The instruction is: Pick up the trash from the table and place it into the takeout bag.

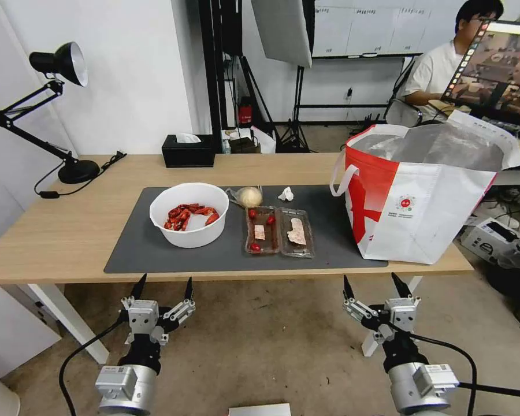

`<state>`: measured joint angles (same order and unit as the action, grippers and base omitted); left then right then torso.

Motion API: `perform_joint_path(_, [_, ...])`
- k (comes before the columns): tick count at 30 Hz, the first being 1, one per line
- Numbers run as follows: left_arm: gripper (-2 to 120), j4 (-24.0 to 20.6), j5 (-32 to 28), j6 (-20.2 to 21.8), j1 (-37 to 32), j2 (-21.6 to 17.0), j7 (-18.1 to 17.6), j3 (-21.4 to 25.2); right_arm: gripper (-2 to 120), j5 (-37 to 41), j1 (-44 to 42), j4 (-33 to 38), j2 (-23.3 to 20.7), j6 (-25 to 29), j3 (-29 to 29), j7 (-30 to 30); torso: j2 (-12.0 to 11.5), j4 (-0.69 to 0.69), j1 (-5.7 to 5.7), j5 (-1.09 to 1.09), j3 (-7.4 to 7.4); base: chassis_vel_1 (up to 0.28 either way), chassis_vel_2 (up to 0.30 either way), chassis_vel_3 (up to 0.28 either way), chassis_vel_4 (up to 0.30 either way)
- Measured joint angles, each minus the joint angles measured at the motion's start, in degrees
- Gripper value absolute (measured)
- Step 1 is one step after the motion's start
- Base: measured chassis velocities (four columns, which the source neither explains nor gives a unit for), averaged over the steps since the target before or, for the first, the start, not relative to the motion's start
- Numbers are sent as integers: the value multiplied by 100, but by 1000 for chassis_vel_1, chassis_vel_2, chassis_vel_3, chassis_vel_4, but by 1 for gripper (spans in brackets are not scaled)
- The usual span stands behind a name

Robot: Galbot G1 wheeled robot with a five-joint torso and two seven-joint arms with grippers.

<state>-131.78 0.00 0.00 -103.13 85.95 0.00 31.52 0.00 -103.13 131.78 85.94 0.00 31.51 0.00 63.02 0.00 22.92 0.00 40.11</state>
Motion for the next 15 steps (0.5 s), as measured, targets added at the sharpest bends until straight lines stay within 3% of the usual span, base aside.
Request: perform_joint_path(15, [100,0,0,0,0,0,0,0,100,0,0,0,0,0,0,0,0,0,0,0,0,0,0,0,0])
